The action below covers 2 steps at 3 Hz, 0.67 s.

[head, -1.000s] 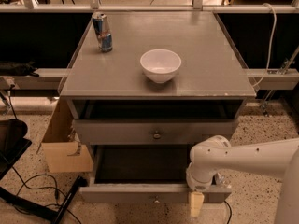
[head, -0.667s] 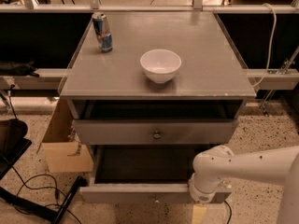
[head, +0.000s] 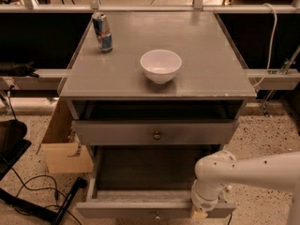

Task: Open middle drawer

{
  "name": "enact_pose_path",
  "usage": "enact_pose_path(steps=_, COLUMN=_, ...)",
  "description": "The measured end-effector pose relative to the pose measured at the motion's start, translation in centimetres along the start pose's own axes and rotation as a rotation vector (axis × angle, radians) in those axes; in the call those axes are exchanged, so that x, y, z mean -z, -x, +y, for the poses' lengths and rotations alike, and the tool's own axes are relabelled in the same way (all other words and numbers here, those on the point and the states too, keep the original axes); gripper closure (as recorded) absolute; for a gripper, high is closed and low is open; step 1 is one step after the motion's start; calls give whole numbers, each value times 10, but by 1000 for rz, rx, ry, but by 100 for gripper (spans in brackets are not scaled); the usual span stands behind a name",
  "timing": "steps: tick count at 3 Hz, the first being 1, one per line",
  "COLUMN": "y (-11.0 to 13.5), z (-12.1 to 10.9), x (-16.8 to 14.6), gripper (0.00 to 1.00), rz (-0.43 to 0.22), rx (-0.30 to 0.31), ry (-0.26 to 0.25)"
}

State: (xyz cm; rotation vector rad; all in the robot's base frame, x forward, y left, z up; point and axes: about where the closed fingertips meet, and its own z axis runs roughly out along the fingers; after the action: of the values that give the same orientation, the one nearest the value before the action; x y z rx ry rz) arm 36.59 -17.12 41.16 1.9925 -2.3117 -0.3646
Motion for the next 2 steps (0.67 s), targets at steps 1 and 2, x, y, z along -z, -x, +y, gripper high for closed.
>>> enact_pose_path(steps=1, y=0, z=-5, x=1, gripper=89, rz=0, rx=-1, ry=0)
enact_pose_path(steps=2, y=-1, z=0, x=5, gripper=100, rz=-1, rx=-15, ry=13)
